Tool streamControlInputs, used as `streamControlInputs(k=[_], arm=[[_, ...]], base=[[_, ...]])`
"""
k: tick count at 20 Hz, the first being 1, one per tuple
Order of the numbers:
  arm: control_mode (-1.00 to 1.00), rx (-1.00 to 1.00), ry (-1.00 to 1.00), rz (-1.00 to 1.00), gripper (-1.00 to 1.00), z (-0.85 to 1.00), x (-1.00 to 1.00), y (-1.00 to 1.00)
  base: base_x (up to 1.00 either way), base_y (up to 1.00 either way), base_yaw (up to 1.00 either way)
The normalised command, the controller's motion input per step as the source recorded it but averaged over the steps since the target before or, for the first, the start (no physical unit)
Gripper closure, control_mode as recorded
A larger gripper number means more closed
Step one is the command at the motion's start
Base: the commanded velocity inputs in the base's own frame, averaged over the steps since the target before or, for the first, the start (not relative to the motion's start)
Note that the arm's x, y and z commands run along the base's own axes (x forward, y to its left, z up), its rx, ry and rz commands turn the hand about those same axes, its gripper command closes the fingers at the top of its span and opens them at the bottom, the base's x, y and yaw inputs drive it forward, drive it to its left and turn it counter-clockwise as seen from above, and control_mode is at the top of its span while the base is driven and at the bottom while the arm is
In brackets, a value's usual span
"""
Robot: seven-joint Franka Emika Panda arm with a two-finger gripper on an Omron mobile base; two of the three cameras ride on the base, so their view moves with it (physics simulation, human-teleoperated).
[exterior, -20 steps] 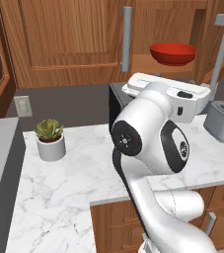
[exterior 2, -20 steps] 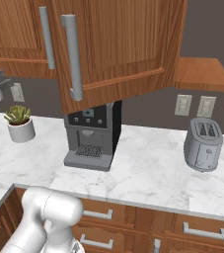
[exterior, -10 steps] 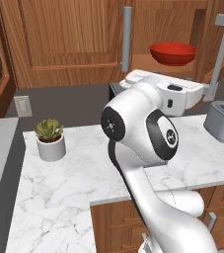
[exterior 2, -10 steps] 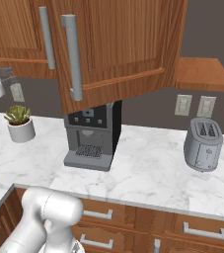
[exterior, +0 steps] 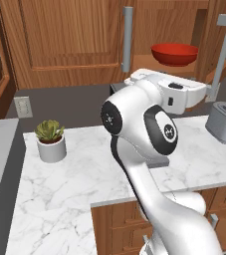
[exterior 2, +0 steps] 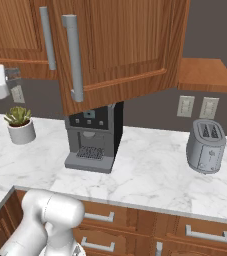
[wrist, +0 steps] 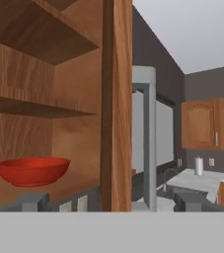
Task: Move the bowls from the cabinet to the plates on the dining table.
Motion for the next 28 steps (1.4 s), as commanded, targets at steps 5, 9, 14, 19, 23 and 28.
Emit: streamControlInputs(k=[5, 9, 14, 19, 23, 28], arm=[[-1.00, 0.00, 0.00, -0.04, -1.00, -0.03, 0.09, -0.07], [-1.00, 0.00, 0.00, -0.03, -1.00, -0.06, 0.21, 0.00], [-1.00, 0.00, 0.00, -0.01, -1.00, -0.07, 0.28, -0.02], [-1.00, 0.00, 0.00, -0.02, -1.00, -0.01, 0.18, -0.12], [-1.00, 0.00, 0.00, -0.03, -1.00, 0.00, 0.14, -0.12], [-1.00, 0.00, -0.05, -0.05, -1.00, -0.03, 0.00, -0.06]], base=[[0.00, 0.00, 0.00], [0.00, 0.00, 0.00], [0.00, 0.00, 0.00], [0.00, 0.00, 0.00], [0.00, 0.00, 0.00], [0.00, 0.00, 0.00]])
